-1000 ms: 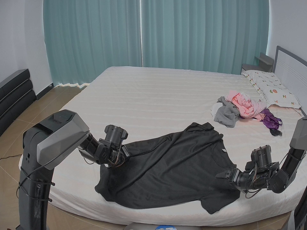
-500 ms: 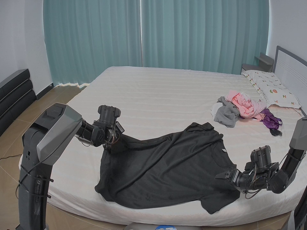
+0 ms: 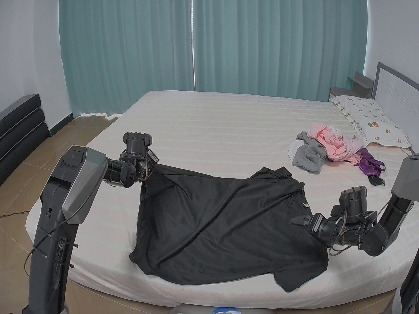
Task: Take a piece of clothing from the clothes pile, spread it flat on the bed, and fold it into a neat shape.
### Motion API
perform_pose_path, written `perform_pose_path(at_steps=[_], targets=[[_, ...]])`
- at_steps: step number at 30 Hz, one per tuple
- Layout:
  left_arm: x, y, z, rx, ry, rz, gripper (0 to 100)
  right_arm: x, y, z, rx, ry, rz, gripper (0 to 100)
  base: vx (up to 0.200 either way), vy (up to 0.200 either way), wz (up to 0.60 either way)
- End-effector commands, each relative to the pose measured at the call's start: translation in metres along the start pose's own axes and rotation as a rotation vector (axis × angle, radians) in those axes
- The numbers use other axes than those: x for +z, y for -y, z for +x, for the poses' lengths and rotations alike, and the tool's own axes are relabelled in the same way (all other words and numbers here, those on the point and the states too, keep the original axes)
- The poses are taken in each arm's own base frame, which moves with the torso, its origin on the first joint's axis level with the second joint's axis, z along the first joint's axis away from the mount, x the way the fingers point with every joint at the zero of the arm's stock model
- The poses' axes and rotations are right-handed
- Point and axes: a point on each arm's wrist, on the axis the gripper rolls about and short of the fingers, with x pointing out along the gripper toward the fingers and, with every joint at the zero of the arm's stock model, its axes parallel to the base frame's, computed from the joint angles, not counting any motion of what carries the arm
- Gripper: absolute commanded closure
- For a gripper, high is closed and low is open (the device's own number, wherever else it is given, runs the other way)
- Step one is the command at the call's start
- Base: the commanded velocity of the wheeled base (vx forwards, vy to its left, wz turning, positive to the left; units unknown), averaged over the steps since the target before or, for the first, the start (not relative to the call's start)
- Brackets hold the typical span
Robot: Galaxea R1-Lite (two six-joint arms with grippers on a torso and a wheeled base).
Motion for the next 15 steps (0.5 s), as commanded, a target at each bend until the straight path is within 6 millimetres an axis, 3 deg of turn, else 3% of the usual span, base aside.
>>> perform_pose_path(at_steps=[1, 3, 6, 8, 15], targets=[[0.003, -0.001, 0.002, -0.001, 0.01, -0.005, 100, 0.022, -0.01, 0.026, 0.016, 0.075, -0.007, 0, 0.0, 0.0, 0.0], [0.008, 0.0, 0.0, -0.002, 0.016, -0.001, 100, 0.042, -0.012, 0.046, 0.019, 0.125, 0.002, 0, 0.0, 0.0, 0.0], [0.009, 0.0, 0.0, -0.002, 0.018, 0.009, 100, 0.054, -0.013, 0.067, 0.016, 0.134, 0.008, 0, 0.0, 0.0, 0.0], [0.008, -0.002, -0.002, 0.006, 0.011, 0.012, 100, 0.064, -0.015, 0.093, 0.005, 0.125, 0.01, 0, 0.0, 0.0, 0.0], [0.008, -0.003, -0.017, 0.046, -0.039, 0.025, 100, 0.097, -0.02, 0.131, -0.034, 0.135, 0.03, 0, 0.0, 0.0, 0.0]])
